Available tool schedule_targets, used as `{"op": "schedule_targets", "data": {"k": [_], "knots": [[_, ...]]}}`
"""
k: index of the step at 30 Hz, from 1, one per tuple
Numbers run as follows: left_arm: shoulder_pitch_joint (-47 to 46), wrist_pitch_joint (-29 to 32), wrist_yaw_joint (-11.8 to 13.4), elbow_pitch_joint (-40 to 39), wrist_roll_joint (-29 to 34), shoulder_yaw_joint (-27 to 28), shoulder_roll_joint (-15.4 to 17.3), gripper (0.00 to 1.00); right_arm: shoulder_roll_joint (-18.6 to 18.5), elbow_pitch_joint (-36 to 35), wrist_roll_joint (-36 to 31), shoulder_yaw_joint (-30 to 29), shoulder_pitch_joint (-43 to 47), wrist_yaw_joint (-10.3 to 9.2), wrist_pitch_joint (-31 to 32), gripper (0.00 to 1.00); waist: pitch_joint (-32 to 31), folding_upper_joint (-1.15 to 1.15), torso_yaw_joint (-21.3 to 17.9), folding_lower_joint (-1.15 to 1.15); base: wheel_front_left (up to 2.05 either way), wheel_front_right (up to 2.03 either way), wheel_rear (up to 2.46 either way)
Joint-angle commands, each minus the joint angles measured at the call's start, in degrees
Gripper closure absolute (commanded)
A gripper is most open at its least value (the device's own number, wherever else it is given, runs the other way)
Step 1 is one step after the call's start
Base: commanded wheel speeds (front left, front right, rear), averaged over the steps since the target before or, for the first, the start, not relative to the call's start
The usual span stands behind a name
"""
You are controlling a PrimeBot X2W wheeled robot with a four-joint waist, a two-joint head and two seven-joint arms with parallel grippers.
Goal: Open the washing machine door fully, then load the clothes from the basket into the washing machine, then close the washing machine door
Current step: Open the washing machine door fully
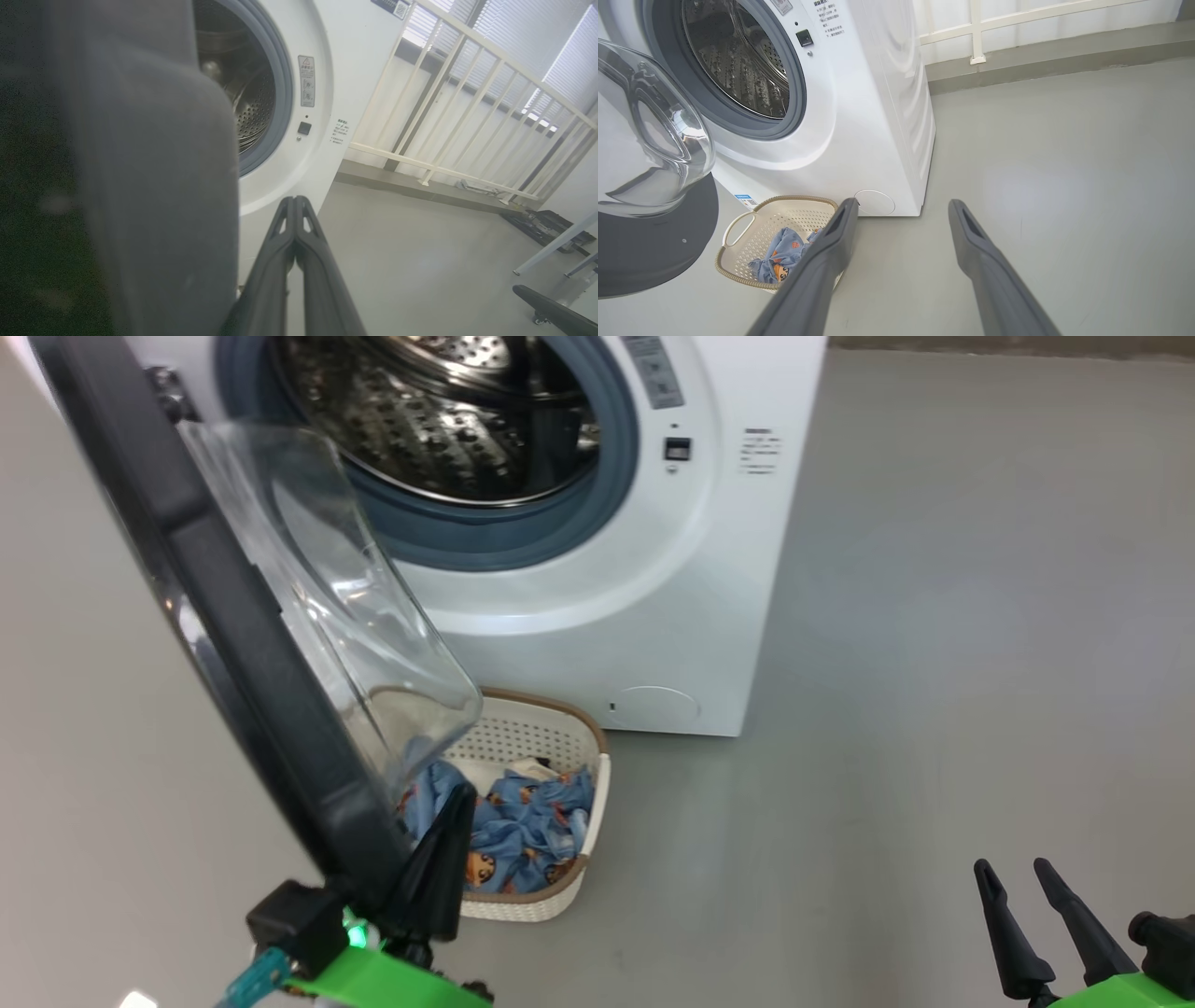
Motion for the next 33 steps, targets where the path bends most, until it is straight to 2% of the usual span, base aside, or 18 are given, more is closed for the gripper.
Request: {"op": "schedule_targets", "data": {"k": [1,17,33], "knots": [[-0.68,-0.37,1.36,-0.90,0.50,5.15,2.75,1.00,-1.46,-1.56,-0.70,1.25,-1.46,0.16,-0.69,0.00,-0.18,0.00,1.72,0.00,0.00,0.00,0.00],[5.38,-0.37,2.25,-3.63,4.54,10.21,2.82,1.00,-0.93,-1.71,-0.46,1.84,-1.22,0.16,-0.69,0.00,-0.65,0.00,9.28,0.00,0.00,0.00,0.00],[4.17,-0.37,4.68,-2.83,5.71,23.06,6.06,1.00,-0.53,-1.81,-0.45,2.60,-1.70,0.16,-0.69,0.00,0.52,0.00,10.77,0.00,0.00,0.00,0.00]]}}
